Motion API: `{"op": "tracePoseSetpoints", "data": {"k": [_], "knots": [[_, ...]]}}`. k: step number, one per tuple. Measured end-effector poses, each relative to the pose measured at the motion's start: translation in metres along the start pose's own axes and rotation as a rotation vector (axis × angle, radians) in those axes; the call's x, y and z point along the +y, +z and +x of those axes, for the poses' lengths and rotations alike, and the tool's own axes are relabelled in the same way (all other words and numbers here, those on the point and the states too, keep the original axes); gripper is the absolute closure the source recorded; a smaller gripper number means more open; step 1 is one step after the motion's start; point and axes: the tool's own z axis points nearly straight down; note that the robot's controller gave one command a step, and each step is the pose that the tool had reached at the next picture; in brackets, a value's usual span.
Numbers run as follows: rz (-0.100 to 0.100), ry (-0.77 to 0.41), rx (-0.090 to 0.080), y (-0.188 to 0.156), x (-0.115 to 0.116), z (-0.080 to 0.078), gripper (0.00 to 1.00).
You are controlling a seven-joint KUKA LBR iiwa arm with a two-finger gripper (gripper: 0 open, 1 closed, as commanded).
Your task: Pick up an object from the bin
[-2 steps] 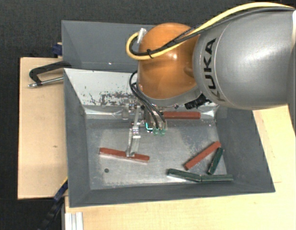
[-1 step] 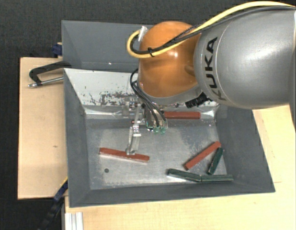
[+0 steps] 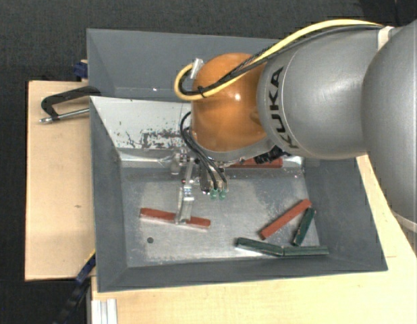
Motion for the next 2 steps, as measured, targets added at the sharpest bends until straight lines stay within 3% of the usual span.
{"op": "tracePoseSetpoints", "data": {"k": [1, 2], "knots": [[0.002, -0.112, 0.007, 0.0883, -0.0046, -0.0019, 1.0], [0.001, -0.111, 0.007, 0.0883, -0.0046, -0.0019, 1.0]]}}
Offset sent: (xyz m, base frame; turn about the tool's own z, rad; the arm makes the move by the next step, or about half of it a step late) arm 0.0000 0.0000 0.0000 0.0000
